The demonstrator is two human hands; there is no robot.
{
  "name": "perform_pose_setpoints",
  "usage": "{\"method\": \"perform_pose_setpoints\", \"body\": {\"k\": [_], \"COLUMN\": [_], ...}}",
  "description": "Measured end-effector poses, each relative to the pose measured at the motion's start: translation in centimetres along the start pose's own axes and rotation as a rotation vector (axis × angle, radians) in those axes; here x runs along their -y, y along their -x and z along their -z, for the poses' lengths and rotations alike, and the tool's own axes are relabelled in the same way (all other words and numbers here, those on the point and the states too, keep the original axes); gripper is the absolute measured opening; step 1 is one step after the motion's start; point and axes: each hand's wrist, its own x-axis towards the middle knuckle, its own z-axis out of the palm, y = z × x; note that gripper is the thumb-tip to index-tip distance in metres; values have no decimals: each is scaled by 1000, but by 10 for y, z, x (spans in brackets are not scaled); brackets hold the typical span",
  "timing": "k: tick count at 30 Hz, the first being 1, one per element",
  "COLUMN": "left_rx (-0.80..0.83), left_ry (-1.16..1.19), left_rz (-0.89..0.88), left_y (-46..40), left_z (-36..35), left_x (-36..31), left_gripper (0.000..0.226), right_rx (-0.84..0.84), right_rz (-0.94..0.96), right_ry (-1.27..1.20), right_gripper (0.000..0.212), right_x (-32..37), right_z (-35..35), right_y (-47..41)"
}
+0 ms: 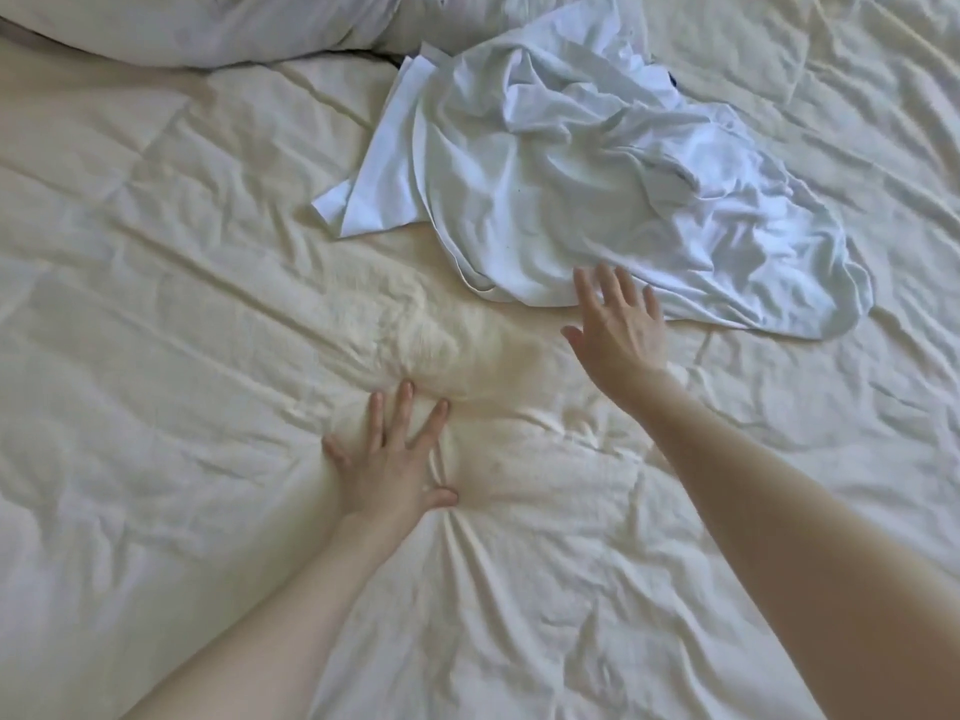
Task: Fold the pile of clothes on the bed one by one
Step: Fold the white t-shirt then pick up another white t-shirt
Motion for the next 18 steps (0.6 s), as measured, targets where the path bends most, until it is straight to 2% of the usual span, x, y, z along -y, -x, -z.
{"method": "perform_pose_setpoints", "body": {"k": [4, 6, 13, 18], "left_rx": [-20, -7, 112, 244], "left_ry": [-34, -30, 55, 118], "left_rz": [3, -1, -10, -31], "left_y": [-1, -1, 0, -4], "left_z": [-2, 0, 20, 42], "left_x": [-1, -2, -5, 2], "left_gripper": [109, 109, 106, 98], "right_rx": [-130, -159, -192, -211], "right_rz": [-42, -33, -54, -354], "right_ry": [49, 27, -322, -840], "right_gripper": [31, 25, 26, 20], "right_x": [1, 0, 5, -3], "right_z": [-10, -12, 5, 16], "right_y": [-20, -22, 18, 96]}}
